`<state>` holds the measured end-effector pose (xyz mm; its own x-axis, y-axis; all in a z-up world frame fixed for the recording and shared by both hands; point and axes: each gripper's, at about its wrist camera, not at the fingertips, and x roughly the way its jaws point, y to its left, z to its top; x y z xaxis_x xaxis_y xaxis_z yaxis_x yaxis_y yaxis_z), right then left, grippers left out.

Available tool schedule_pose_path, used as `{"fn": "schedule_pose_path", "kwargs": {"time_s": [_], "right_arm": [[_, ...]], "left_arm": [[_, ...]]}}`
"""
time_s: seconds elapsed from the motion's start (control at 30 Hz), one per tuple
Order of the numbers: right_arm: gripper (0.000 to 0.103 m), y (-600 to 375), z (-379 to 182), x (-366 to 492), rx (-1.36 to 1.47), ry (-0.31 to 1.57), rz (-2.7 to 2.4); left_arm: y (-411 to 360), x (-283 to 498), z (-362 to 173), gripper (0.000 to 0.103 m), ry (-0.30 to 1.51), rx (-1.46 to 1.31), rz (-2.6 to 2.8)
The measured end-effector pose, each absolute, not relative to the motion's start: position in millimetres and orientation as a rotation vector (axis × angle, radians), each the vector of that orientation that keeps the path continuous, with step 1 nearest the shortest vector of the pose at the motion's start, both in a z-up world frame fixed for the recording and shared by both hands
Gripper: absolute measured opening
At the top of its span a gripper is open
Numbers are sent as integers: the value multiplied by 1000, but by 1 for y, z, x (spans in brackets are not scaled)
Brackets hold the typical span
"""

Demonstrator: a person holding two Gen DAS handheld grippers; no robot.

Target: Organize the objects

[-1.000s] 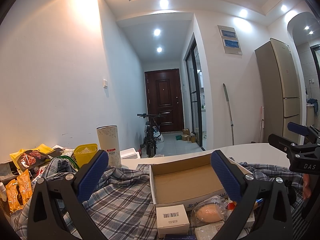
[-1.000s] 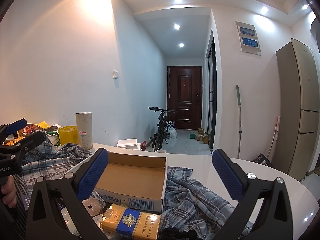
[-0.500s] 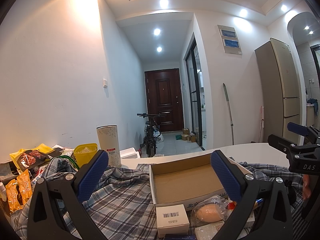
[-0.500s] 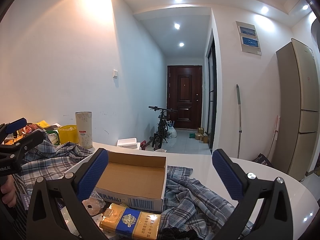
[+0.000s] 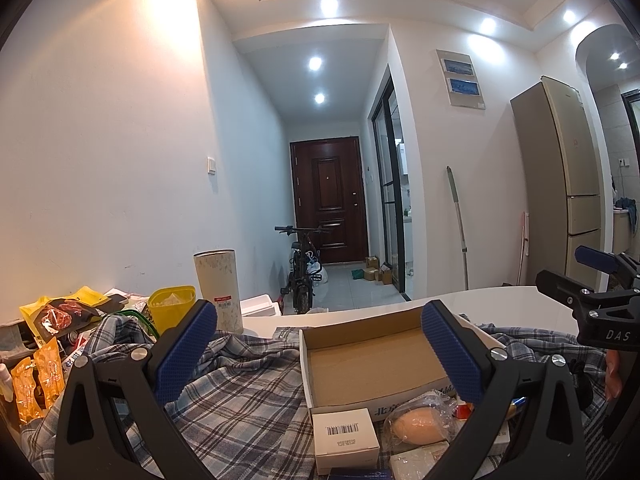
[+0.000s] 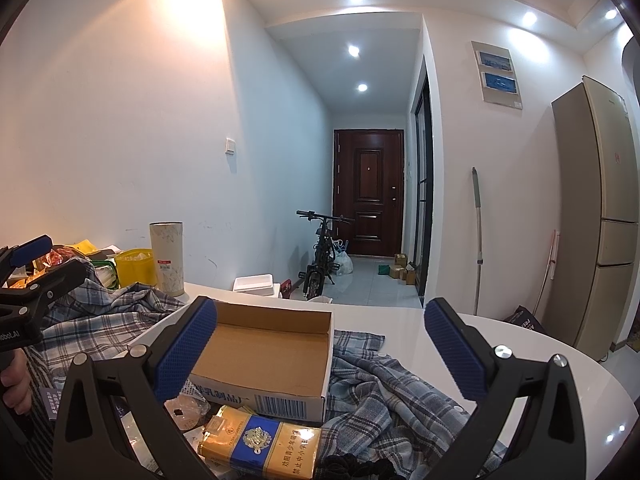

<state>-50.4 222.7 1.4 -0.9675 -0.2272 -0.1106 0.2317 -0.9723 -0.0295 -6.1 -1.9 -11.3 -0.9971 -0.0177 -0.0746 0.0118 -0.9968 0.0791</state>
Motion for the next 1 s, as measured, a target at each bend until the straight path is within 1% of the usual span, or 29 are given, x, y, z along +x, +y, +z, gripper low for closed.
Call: {"fn": "schedule_pose_path", "kwargs": {"time_s": [0.33,0.57,0.63,0.7,0.83,1.0], "right_arm": [[103,222,2,-49,145,73,-2901],[103,217,7,-48,134,96,-2880],[103,216,11,-46,141,90,-2877],[103,216,18,-43,172,73,-2859],[103,212,33,-31,216,76,-2803],[103,222,51,-10,286,3,-2742]], "left_arm": [[-2,-6,-7,103,-117,116,-3126],[-16,-2,13,103,-29,108,-3114],[-19,-1,22,103,5,146,-3120],[-19,1,30,103,-13,186,-3117],[-21,16,43,103,-28,163,-3124],[-23,42,59,103,-35,214,-3176]]}}
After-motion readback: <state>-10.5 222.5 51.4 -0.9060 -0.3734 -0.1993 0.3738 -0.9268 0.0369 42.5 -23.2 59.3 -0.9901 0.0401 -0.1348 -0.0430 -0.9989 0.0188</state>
